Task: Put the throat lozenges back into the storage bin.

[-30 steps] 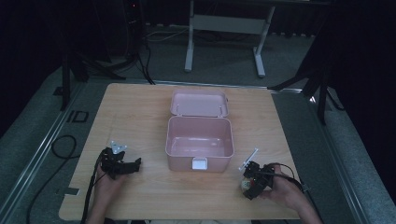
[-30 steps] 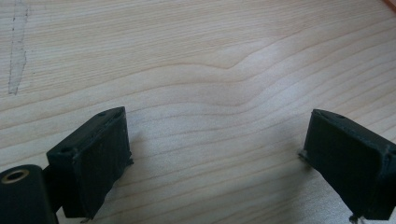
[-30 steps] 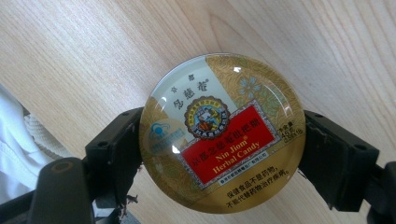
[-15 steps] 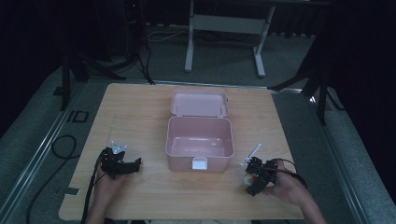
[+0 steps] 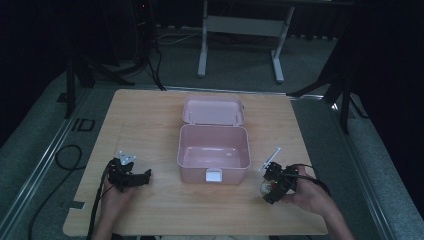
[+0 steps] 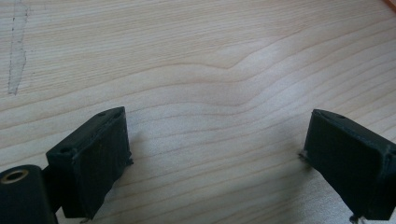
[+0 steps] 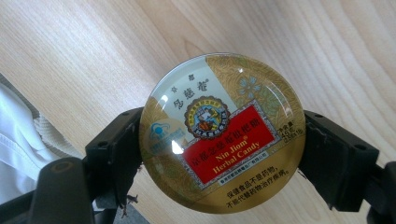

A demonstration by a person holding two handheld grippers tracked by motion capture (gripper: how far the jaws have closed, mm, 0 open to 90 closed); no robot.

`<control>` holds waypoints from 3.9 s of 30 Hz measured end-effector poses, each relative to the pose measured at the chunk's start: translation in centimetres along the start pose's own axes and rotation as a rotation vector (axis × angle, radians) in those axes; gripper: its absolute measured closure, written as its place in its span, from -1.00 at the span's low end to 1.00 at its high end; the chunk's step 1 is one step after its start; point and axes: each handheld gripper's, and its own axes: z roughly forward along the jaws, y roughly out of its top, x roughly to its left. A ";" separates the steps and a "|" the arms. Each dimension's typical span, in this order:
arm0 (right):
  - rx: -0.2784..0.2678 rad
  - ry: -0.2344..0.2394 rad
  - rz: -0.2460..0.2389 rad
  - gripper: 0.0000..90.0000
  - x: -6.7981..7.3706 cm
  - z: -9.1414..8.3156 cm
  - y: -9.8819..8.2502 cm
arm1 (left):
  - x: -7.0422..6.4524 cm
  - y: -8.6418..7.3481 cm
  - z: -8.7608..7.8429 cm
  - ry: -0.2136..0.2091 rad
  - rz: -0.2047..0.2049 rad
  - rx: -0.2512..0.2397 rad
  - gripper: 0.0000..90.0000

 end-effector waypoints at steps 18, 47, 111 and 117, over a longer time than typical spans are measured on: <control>-0.022 -0.017 0.003 -0.55 -0.6 -1.9 0.9 | 0.0 0.0 0.0 0.000 0.001 0.000 -0.84; -0.054 -0.045 0.009 -0.55 -2.2 -5.0 2.1 | 0.0 0.0 0.0 -0.002 0.002 0.001 -0.85; -0.086 -0.045 -0.061 -0.55 -2.1 -8.2 6.1 | 0.0 0.0 0.0 -0.004 0.002 0.003 -0.86; -0.090 -0.044 -0.070 -0.55 -1.9 -8.3 6.5 | 0.0 0.0 0.0 -0.004 0.003 0.004 -0.86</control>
